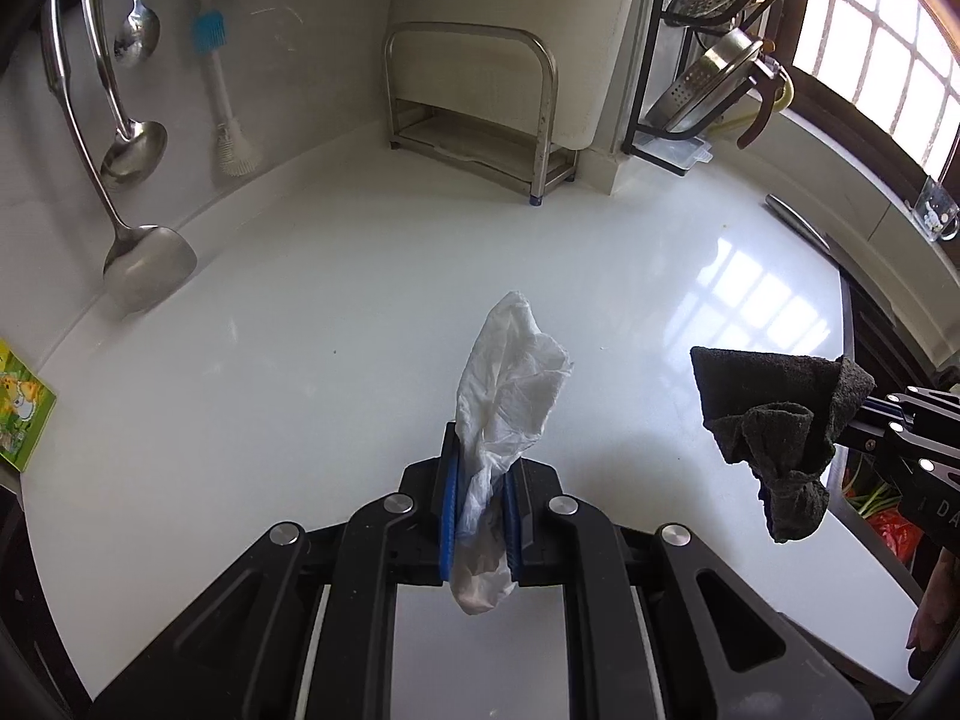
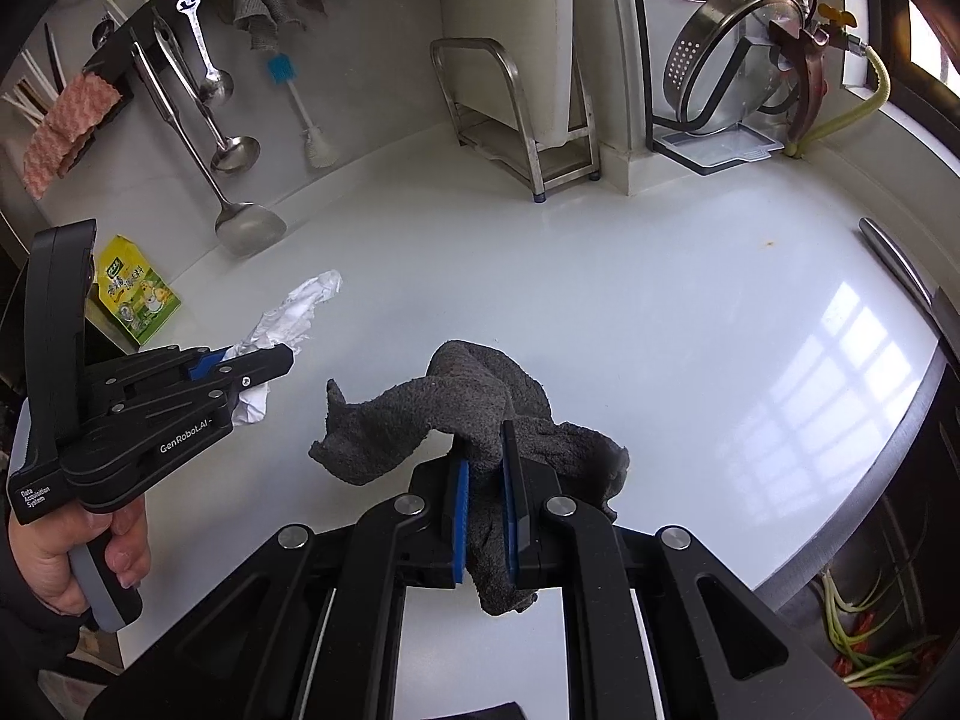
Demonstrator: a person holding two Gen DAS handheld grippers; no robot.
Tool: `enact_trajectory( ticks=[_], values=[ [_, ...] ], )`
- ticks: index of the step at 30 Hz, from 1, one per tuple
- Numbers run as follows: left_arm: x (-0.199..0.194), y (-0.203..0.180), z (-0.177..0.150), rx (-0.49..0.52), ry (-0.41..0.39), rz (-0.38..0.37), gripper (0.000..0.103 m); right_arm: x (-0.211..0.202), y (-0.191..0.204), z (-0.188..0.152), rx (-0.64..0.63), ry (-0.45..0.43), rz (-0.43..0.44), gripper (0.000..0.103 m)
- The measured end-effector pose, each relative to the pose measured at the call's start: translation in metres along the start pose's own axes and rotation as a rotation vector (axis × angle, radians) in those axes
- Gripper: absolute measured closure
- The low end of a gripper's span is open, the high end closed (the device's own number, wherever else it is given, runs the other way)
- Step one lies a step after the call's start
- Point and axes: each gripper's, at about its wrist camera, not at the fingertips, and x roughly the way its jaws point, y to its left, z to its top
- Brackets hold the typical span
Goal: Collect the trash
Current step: 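Carry the grey cloth and white bag over the mesh basket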
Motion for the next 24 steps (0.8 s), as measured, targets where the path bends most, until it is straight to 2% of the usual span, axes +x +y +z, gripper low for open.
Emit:
enact_trajectory(
  ticks=[11, 24],
  values=[
    [-0.059, -0.007, -0.025, -0.014, -0.048, 0.017, 0.091, -0.054, 0.015, -0.03, -0.033, -0.04, 0.031, 0.094],
    [-0.116, -0.029, -0.086, -0.042, -0.067, 0.029, 0.091, -0.104, 0.034, -0.108, -0.095, -0.023, 0.065, 0.094]
  ],
)
